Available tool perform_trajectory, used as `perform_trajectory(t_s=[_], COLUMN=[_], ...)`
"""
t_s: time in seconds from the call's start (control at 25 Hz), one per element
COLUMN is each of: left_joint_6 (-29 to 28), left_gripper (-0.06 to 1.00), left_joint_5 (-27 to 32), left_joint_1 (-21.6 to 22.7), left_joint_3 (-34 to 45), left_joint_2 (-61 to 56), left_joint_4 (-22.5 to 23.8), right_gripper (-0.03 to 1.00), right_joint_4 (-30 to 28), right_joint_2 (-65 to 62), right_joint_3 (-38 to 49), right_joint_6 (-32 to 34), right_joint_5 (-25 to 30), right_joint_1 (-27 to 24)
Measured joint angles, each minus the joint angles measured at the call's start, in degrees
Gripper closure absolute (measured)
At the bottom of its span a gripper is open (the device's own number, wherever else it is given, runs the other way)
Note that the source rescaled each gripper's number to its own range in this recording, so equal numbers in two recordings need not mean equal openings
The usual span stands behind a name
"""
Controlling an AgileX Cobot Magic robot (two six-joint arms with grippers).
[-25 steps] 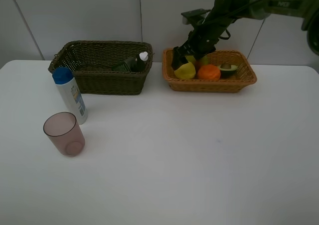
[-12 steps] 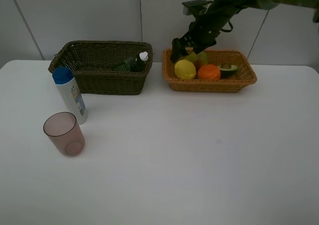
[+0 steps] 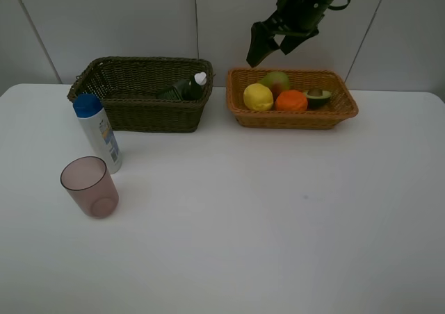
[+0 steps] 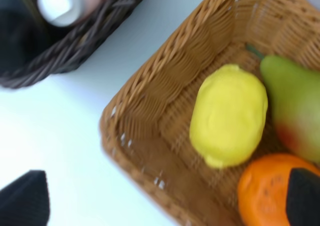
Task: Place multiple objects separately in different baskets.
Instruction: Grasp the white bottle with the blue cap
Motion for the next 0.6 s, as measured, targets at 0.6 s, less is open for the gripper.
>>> perform_trajectory(t_s=[0.6], left_joint_6=[0.0], left_gripper=[-0.06], left_joint_5=[0.0], left_joint_1=[0.0], left_joint_3=[0.0], left_joint_2=[0.0], left_joint_4=[0.0], right_gripper=[-0.03], right_joint_4=[-7.7], right_joint_2=[-17.51], right_joint_3=[13.06], right_joint_6=[8.17], right_joint_5=[3.81], right_joint_1=[0.0])
